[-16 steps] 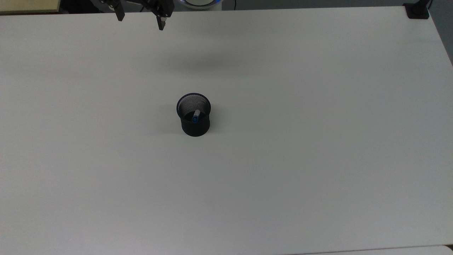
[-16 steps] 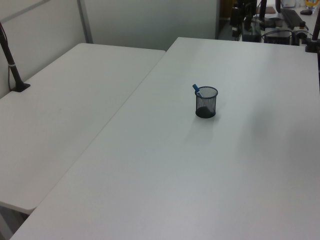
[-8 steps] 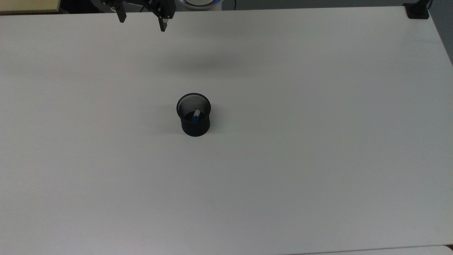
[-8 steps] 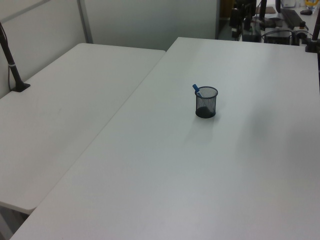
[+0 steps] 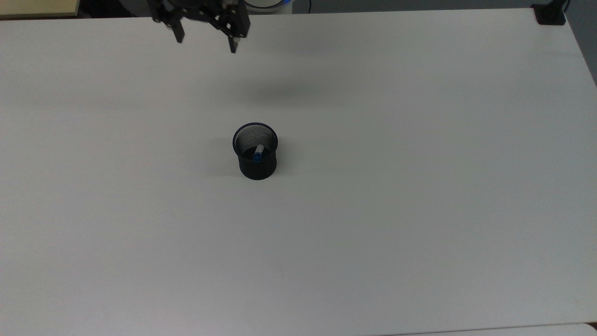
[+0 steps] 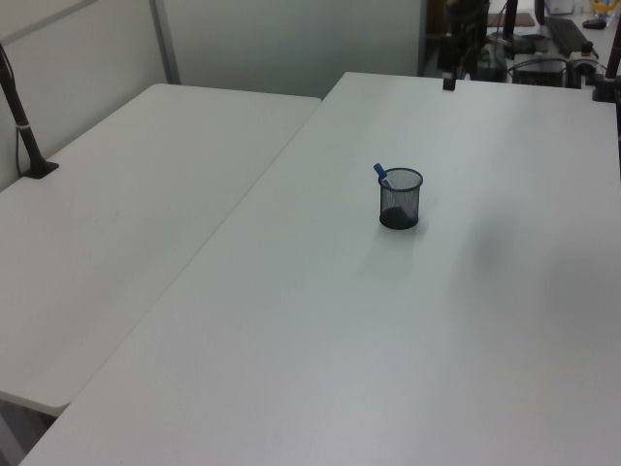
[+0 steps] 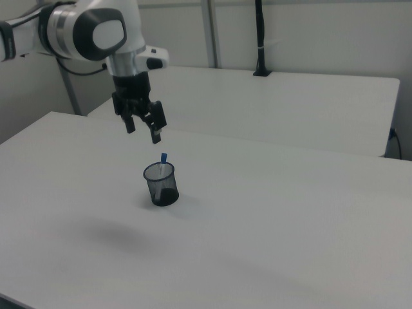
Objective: Remove the marker
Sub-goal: 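Move the gripper down over the mesh cup toward the marker cap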
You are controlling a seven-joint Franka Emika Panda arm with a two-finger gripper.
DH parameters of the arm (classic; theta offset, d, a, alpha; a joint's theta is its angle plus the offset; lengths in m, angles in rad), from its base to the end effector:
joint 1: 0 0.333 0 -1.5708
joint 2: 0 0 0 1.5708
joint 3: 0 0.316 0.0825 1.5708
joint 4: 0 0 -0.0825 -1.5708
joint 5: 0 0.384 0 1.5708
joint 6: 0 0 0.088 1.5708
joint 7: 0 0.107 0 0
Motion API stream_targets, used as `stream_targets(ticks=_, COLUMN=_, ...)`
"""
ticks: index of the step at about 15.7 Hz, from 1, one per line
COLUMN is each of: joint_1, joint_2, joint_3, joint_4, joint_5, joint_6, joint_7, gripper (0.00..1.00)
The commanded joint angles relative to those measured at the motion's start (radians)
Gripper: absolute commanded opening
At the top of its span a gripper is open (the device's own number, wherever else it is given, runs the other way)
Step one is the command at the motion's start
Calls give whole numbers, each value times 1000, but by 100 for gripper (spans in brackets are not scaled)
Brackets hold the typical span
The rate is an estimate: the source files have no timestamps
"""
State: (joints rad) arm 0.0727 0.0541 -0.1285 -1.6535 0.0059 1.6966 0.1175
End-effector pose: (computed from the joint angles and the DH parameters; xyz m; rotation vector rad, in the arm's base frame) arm 0.5771 -0.0299 0.5657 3.1283 -0.2727 -0.0165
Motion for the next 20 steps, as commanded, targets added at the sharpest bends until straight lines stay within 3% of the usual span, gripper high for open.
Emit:
stream_targets(ticks=1, joint_1=56, joint_2=75, joint_3=-6, joint_4=6, joint_5=38, joint_6=1, joint_7=-25, gripper=100)
stream_targets(ticks=9, joint_1=127, joint_2=181, joint_3=-8, joint_4=4, joint_5=48, joint_6=46, joint_7=-42, gripper=100)
stream_targets(ticks=13, joint_1=125, joint_2=229, joint_3=-10, joint_4=7, joint_5=34, joint_6=219, joint_7=-30, gripper=100)
stream_targets(ticks=20, joint_1=122, joint_2=302, joint_3=-10, joint_4=11, joint_5=32, joint_6=383, joint_7=-10, gripper=100)
